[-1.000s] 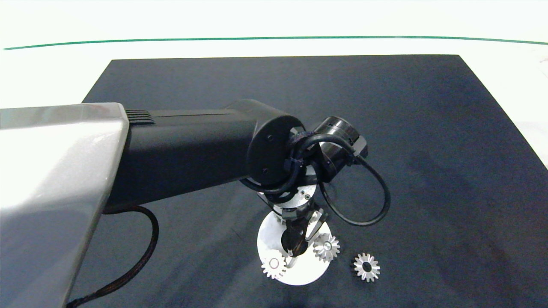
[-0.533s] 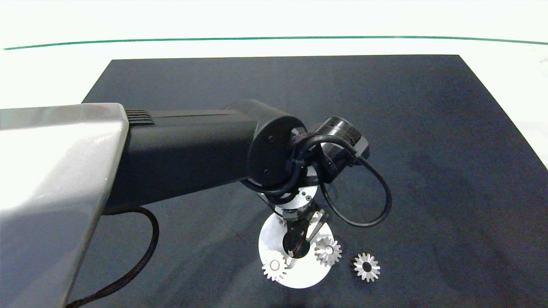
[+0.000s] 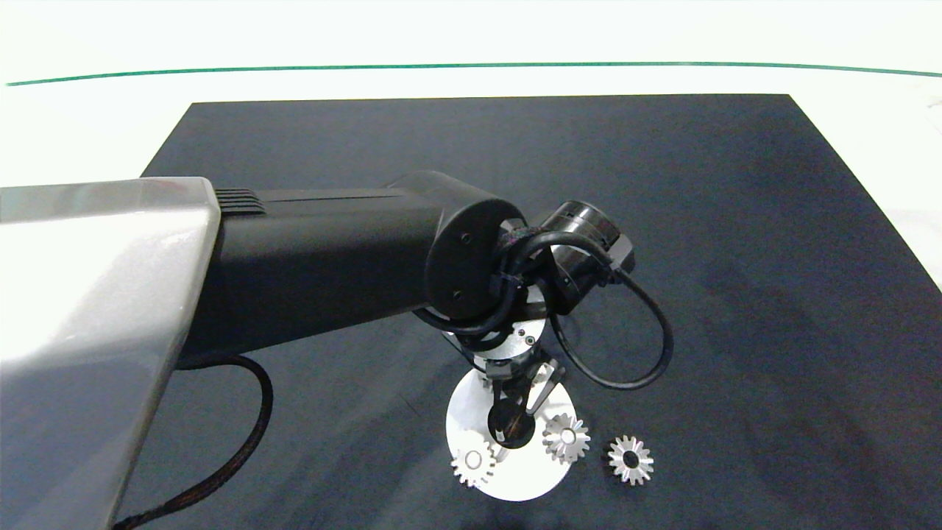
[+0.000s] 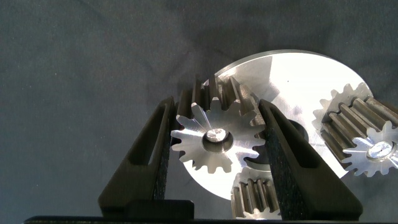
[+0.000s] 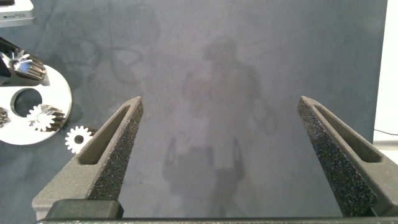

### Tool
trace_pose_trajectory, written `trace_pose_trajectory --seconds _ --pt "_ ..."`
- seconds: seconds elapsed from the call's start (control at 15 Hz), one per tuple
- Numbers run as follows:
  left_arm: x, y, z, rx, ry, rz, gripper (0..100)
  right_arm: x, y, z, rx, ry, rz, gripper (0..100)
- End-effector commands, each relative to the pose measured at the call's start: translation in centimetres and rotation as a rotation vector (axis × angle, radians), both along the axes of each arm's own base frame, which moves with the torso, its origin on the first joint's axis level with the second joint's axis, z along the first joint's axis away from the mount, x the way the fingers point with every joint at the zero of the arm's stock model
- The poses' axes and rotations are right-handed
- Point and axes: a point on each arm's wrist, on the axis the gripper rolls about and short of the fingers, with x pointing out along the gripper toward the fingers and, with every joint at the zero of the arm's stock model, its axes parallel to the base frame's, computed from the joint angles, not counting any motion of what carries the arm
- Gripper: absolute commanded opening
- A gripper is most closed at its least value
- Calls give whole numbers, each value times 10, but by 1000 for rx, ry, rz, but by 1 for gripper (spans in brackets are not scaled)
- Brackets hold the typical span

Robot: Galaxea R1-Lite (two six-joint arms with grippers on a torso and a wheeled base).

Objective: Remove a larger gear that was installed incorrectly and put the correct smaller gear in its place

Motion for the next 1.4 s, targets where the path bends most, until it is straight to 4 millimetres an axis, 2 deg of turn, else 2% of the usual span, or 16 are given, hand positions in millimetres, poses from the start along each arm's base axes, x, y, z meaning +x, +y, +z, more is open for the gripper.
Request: trace_pose_trajectory --seconds 0.07,0.4,0.87,1.27,1.4 --pt "-1 0 0 5 1 0 49 -1 0 0 -1 -2 1 100" --pt "-2 2 3 2 -5 -6 49 -1 0 0 -1 -3 1 100" --pt "-10 8 19 -22 -25 -14 49 -1 0 1 0 -5 -1 100" --pt "-21 35 55 -73 -64 3 49 -2 0 1 0 -6 -1 100" --pt "-24 60 69 -56 -53 43 49 -1 0 1 0 -5 -1 100"
